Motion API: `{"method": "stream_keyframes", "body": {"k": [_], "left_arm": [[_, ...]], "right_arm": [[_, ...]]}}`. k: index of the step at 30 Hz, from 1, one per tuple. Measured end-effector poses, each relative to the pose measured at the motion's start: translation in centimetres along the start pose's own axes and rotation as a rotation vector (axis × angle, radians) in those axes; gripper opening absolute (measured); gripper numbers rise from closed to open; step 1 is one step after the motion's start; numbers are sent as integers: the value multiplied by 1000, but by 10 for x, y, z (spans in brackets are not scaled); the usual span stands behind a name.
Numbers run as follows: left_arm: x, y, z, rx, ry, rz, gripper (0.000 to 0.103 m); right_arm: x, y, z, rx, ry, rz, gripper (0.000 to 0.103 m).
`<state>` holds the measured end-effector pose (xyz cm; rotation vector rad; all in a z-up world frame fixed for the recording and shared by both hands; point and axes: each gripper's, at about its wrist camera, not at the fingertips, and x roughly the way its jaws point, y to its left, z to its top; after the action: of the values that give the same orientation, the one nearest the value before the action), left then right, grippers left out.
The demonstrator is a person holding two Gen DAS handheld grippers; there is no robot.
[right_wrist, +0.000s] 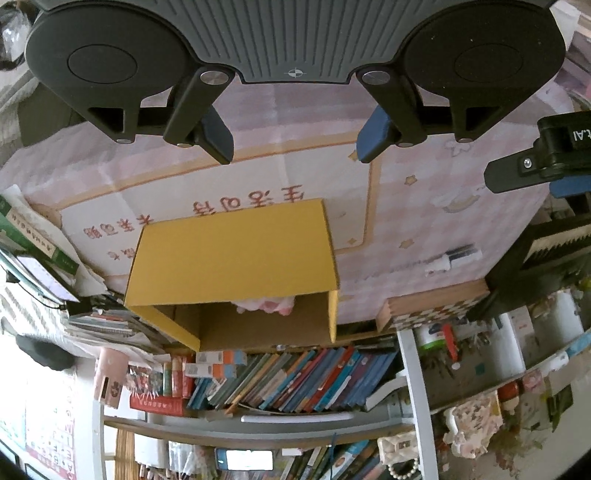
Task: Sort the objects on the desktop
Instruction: 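Withdraw both open tools from the yellow box back over the table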
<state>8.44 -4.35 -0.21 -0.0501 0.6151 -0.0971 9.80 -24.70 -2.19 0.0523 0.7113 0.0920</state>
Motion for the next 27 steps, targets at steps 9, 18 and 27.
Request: {"method": "stream_keyframes", "body": {"k": [9, 18, 27], "left_arm": [[-12, 30, -15, -7, 21, 9, 103], [-26, 69, -24, -65, 18, 75, 103], [-38, 99, -27, -128, 3, 147, 103]], "right_arm": [[-2, 32, -15, -7, 27, 8, 76], [2, 71, -18, -70, 56, 62, 76], [7, 108, -13, -153, 58, 131, 76]]}}
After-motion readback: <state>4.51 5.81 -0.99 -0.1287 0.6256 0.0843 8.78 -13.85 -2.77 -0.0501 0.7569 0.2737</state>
